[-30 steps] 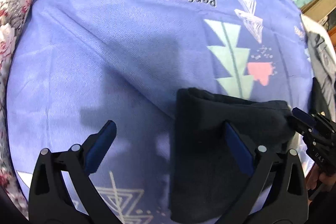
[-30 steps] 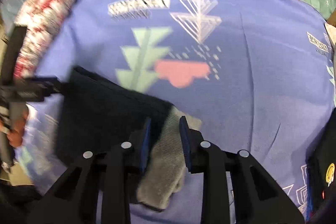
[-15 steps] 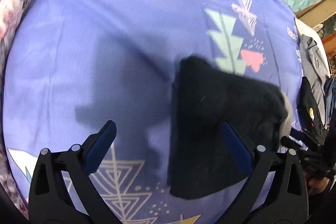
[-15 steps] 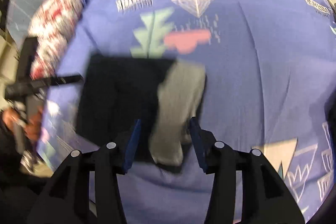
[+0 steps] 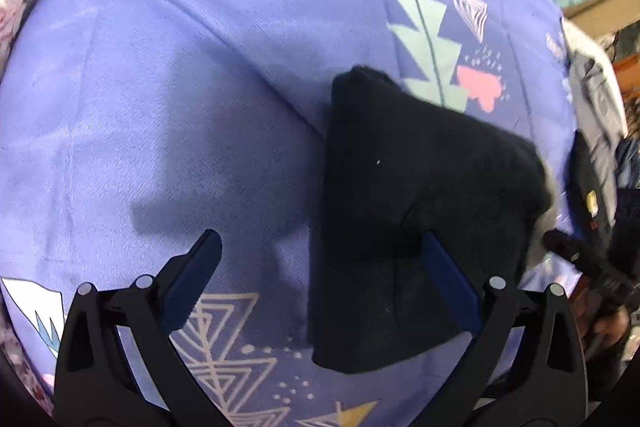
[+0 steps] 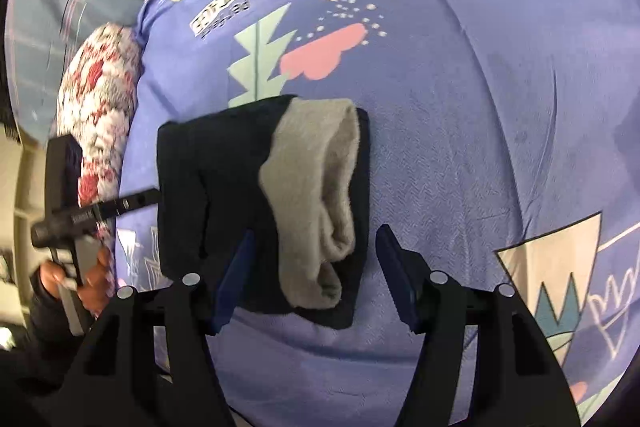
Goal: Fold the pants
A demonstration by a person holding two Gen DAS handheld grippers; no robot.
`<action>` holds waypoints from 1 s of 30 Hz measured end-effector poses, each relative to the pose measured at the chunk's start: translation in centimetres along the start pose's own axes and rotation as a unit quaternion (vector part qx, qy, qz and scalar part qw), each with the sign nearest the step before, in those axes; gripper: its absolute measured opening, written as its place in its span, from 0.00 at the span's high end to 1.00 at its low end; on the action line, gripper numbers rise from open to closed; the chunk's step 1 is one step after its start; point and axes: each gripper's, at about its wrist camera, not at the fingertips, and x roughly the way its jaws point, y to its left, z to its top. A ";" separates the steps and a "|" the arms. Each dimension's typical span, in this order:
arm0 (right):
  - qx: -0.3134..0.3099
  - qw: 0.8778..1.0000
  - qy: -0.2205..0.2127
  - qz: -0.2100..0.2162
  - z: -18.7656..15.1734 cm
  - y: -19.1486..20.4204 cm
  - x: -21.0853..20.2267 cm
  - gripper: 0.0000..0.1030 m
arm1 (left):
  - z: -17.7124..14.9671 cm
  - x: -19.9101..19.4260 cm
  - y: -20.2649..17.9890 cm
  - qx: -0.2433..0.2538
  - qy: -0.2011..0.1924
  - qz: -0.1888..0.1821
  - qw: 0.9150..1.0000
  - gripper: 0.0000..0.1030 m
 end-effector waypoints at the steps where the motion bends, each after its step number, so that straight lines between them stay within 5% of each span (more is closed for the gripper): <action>1: -0.001 1.000 -0.003 0.001 0.2 0.0 0.3 0.30 | 0.0 0.5 -0.2 0.004 0.003 -0.001 1.000 0.02; 8: -0.003 1.000 0.005 -0.012 0.7 0.5 3.7 0.25 | 0.7 2.8 -1.5 -0.002 0.030 -0.032 0.999 0.05; 11: -0.018 1.000 0.008 -0.016 1.0 1.6 4.3 0.26 | 0.7 3.0 -3.6 0.052 0.019 -0.028 0.998 0.23; 12: -0.017 1.000 0.011 -0.012 1.2 1.7 4.5 0.30 | 0.7 3.0 -3.9 0.060 0.020 -0.031 0.998 0.36; 14: -0.016 1.000 0.016 -0.009 1.4 1.9 4.6 0.46 | 0.9 3.0 -4.7 0.071 0.023 -0.029 0.997 0.41; 18: -0.011 0.999 0.016 0.031 2.0 2.4 2.8 0.63 | 1.5 1.1 -4.9 0.061 0.022 -0.061 0.996 0.69; 24: -0.072 0.995 -0.043 0.051 6.6 6.3 -1.2 0.64 | 4.7 -6.0 -5.6 0.072 -0.062 -0.079 0.992 0.71; 30: -0.148 0.981 -0.118 0.053 17.8 11.1 -3.0 0.64 | 14.5 -12.2 -5.7 0.074 -0.151 -0.059 0.984 0.71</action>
